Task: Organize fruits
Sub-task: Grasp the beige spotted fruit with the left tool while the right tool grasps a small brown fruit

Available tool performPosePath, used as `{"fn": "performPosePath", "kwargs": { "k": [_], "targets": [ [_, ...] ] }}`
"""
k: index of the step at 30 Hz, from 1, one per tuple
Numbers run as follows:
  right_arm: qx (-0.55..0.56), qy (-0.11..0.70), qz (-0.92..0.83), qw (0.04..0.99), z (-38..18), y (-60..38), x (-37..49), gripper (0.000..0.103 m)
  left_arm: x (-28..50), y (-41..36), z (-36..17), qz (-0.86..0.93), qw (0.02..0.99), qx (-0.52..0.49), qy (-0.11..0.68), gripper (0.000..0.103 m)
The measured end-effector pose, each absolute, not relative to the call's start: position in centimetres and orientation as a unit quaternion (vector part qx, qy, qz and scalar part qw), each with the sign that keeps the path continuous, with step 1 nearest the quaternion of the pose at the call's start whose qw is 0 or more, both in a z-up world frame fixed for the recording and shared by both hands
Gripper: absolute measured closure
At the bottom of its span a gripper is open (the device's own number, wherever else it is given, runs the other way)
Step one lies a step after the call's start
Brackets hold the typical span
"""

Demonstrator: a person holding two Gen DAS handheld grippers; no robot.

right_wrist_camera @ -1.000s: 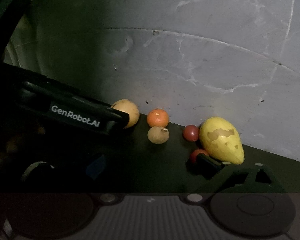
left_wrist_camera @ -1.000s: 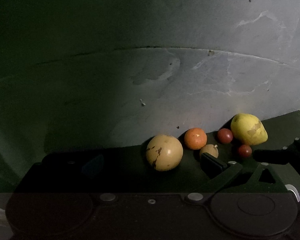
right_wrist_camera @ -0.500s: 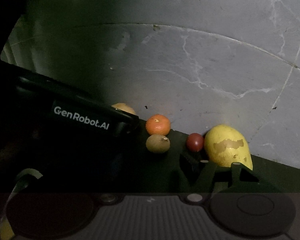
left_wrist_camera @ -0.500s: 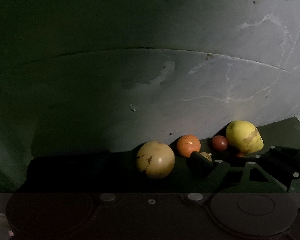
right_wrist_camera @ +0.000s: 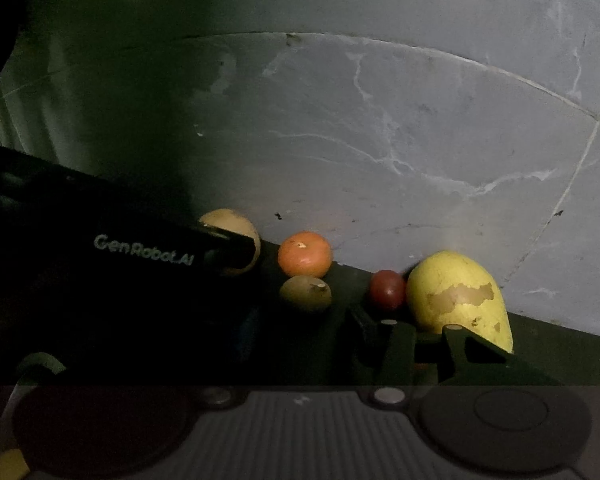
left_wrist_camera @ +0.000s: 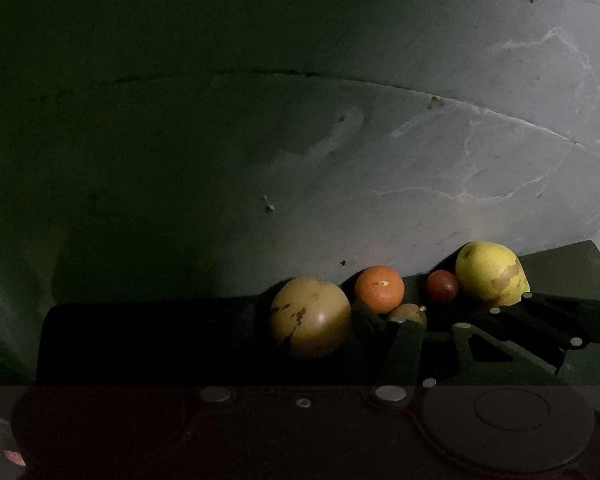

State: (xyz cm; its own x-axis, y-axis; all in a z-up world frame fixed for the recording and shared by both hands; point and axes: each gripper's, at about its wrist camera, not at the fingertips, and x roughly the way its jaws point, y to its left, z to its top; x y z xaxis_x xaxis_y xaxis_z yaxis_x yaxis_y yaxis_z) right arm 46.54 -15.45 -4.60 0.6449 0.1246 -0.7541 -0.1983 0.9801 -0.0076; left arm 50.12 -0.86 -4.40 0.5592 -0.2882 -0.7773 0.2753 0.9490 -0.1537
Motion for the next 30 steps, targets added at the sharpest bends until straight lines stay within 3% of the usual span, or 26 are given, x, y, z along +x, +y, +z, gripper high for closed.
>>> {"fn": "performPosePath", "kwargs": {
  "k": [10, 13, 30],
  "targets": [
    [-0.048, 0.410, 0.094, 0.906, -4.5, -15.3, 46.8, 0.065, 50.4, -1.4, -4.9, -0.158, 0.880, -0.006, 0.449, 0.047],
    [-0.050, 0.410, 0.094, 0.906, -4.7, -15.3, 47.7, 0.070, 50.5, -1.4, -4.9, -0.162, 0.879, -0.009, 0.449, 0.054],
    [-0.036, 0.409, 0.080, 0.908, -2.9, -14.4, 43.9, 0.070, 47.4, -0.6, -3.9, -0.149, 0.878, -0.008, 0.454, 0.054]
  ]
}}
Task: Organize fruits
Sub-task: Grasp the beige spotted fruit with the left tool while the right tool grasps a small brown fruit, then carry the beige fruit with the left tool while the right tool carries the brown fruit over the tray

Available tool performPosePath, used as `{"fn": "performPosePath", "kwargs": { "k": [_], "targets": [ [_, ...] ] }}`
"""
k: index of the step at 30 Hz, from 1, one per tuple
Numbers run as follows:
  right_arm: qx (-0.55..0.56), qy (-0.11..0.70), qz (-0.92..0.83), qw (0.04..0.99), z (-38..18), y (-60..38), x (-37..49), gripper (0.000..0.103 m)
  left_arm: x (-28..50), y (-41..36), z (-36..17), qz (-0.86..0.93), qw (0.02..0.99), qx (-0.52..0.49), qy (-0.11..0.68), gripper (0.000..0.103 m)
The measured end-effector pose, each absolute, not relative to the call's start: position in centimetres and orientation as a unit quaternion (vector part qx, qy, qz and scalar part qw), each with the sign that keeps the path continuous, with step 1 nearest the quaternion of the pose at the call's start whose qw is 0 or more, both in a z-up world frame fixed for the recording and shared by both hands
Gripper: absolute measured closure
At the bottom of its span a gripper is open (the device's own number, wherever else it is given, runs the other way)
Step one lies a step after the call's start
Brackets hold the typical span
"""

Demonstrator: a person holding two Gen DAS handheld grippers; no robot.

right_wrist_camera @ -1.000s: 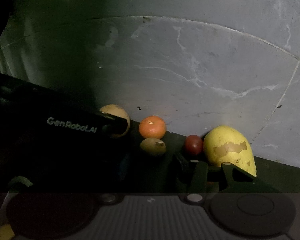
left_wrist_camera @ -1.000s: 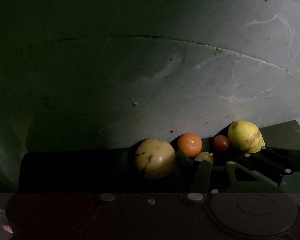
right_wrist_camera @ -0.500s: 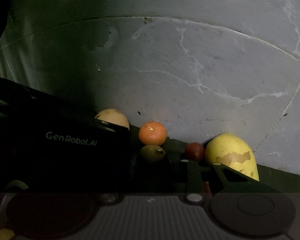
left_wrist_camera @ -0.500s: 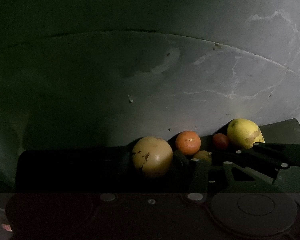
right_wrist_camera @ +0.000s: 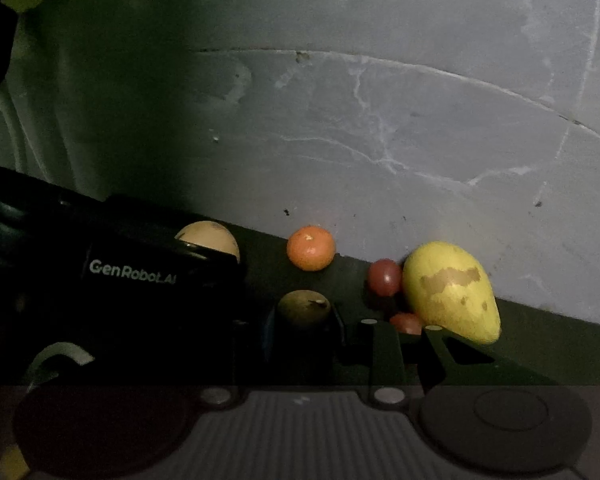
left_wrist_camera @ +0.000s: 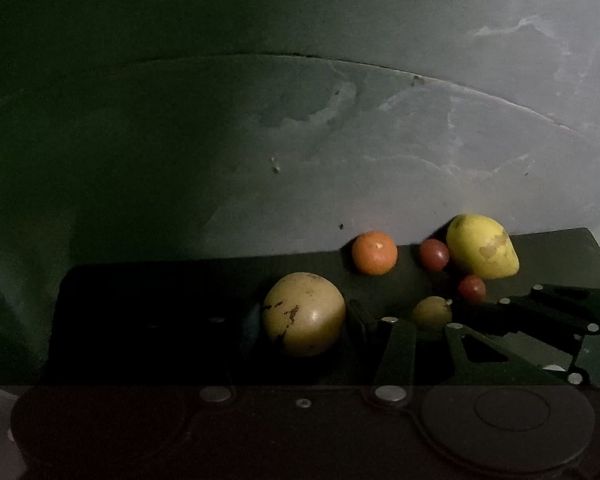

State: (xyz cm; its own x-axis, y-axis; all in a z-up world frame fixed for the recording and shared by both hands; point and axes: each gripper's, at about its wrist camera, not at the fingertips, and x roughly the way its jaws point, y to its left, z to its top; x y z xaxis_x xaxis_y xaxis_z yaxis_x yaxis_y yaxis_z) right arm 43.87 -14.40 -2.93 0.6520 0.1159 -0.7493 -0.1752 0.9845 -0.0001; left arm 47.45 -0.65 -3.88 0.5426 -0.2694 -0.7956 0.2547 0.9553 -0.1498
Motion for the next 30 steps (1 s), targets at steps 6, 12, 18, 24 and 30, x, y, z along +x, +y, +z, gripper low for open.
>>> {"fn": "performPosePath", "kwargs": {
  "k": [6, 12, 18, 24, 30],
  "targets": [
    [-0.031, 0.404, 0.071, 0.912, -1.7, -13.9, 41.3, 0.070, 45.4, -0.5, -2.7, -0.155, 0.882, -0.011, 0.445, 0.055],
    [-0.028, 0.395, 0.058, 0.916, -0.5, -13.7, 38.6, 0.070, 43.2, -0.8, -1.9, -0.166, 0.884, -0.011, 0.436, 0.055],
    [-0.020, 0.392, 0.038, 0.919, 0.1, -13.8, 35.9, 0.070, 41.0, -1.3, -1.5, -0.183, 0.882, -0.004, 0.434, 0.055],
    [-0.007, 0.394, 0.013, 0.919, 0.4, -14.0, 32.6, 0.070, 39.2, -2.1, -1.4, -0.204, 0.877, 0.004, 0.435, 0.055],
    [0.010, 0.400, -0.010, 0.916, 0.3, -14.3, 29.8, 0.070, 37.6, -3.0, -1.3, -0.229, 0.869, 0.014, 0.439, 0.055]
  ]
}}
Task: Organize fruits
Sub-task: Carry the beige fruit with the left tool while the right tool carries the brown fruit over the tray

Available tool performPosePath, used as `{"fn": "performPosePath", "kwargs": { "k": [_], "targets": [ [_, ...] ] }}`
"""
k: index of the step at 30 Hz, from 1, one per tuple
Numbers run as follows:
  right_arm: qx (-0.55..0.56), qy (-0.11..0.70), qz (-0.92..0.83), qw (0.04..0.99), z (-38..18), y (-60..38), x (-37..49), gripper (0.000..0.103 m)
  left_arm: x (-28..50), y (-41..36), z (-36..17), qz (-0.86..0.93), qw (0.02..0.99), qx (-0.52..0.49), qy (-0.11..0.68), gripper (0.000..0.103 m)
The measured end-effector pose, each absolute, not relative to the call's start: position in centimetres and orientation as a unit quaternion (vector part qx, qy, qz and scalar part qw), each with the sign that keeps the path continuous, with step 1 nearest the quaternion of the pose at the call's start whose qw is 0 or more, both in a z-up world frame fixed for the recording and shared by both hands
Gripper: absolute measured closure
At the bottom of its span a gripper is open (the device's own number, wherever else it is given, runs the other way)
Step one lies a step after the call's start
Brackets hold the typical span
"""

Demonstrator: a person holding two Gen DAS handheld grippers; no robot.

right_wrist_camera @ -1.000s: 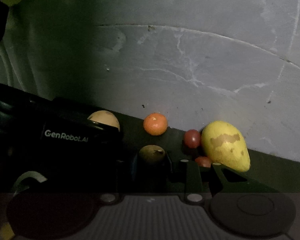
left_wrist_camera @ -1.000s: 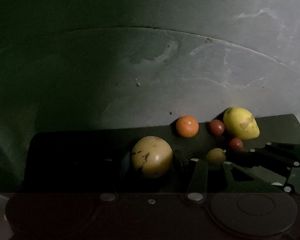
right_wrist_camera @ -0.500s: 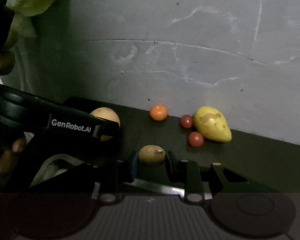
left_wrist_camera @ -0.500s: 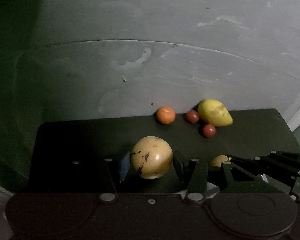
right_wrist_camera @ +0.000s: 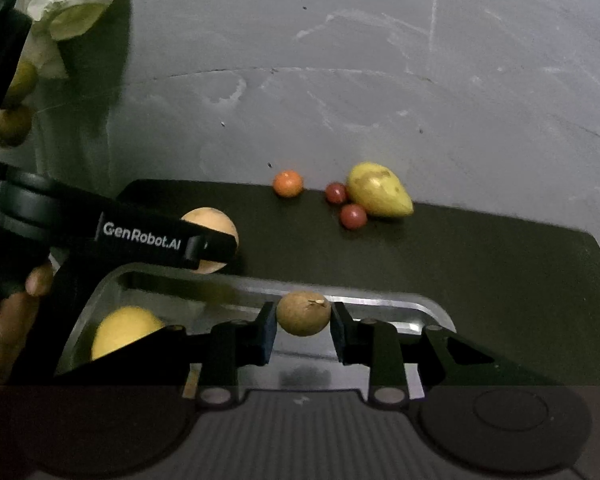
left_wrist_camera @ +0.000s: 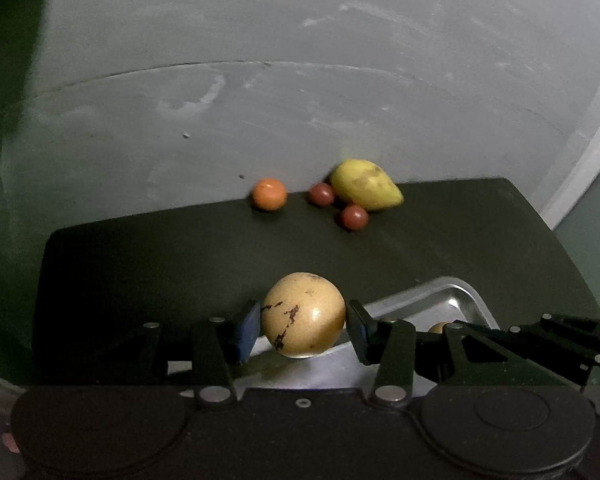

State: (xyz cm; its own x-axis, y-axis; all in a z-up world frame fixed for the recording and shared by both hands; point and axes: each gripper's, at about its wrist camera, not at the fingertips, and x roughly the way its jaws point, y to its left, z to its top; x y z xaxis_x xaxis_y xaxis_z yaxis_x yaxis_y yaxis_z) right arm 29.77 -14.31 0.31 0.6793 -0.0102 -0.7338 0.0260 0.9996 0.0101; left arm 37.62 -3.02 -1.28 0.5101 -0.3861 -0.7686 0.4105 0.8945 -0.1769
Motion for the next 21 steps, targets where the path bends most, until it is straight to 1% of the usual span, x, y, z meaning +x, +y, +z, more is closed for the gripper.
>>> {"fn": "performPosePath", "kwargs": {
  "k": [21],
  "targets": [
    [0.047, 0.426, -0.070, 0.901, -0.9, -16.5, 24.1, 0.070, 33.1, -6.7, -3.0, -0.295, 0.834, 0.058, 0.462, 0.054]
  ]
}}
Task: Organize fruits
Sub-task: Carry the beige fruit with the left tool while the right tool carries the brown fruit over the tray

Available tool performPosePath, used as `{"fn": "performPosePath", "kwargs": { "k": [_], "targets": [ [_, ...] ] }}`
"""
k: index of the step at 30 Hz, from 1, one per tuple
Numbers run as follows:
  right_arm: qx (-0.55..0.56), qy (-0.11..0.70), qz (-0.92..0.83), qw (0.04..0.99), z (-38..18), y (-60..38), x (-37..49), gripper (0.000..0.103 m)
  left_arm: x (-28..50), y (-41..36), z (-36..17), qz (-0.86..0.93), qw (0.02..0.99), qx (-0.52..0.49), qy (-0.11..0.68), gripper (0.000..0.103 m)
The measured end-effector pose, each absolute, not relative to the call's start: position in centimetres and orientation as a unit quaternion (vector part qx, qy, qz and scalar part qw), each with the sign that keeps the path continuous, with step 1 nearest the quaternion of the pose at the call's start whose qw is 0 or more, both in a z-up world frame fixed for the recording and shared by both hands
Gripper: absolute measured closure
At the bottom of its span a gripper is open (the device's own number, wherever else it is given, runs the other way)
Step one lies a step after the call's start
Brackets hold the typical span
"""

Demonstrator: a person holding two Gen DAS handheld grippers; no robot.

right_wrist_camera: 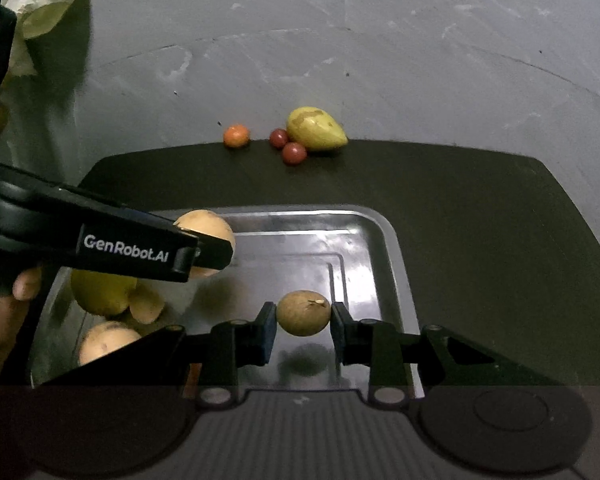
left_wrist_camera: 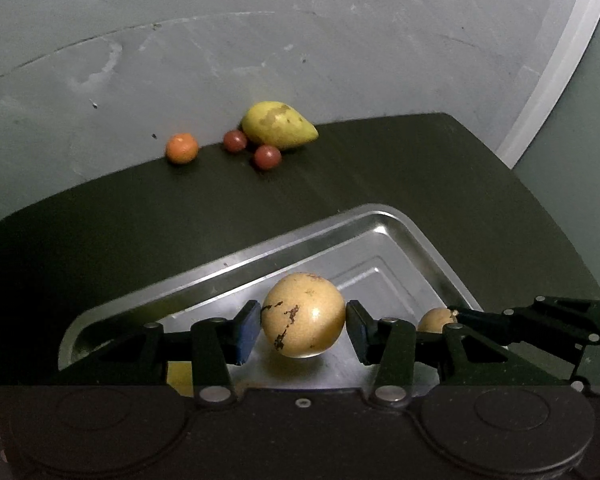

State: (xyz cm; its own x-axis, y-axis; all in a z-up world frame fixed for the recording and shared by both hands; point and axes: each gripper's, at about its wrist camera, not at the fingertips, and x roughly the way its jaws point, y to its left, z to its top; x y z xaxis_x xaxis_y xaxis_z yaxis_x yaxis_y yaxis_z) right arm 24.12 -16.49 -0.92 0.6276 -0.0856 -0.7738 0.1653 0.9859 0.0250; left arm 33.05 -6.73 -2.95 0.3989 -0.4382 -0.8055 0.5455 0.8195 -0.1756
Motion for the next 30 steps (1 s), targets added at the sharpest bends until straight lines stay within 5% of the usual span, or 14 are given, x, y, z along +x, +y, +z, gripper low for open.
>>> {"fn": "performPosePath", "kwargs": {
  "k": [30],
  "targets": [
    [0.060, 0.452, -0.070, 0.887, -1.9, -15.8, 22.5, 0.070, 32.5, -6.8, -3.9, -0.293, 0.822, 0.075, 0.482, 0.054]
  ]
}}
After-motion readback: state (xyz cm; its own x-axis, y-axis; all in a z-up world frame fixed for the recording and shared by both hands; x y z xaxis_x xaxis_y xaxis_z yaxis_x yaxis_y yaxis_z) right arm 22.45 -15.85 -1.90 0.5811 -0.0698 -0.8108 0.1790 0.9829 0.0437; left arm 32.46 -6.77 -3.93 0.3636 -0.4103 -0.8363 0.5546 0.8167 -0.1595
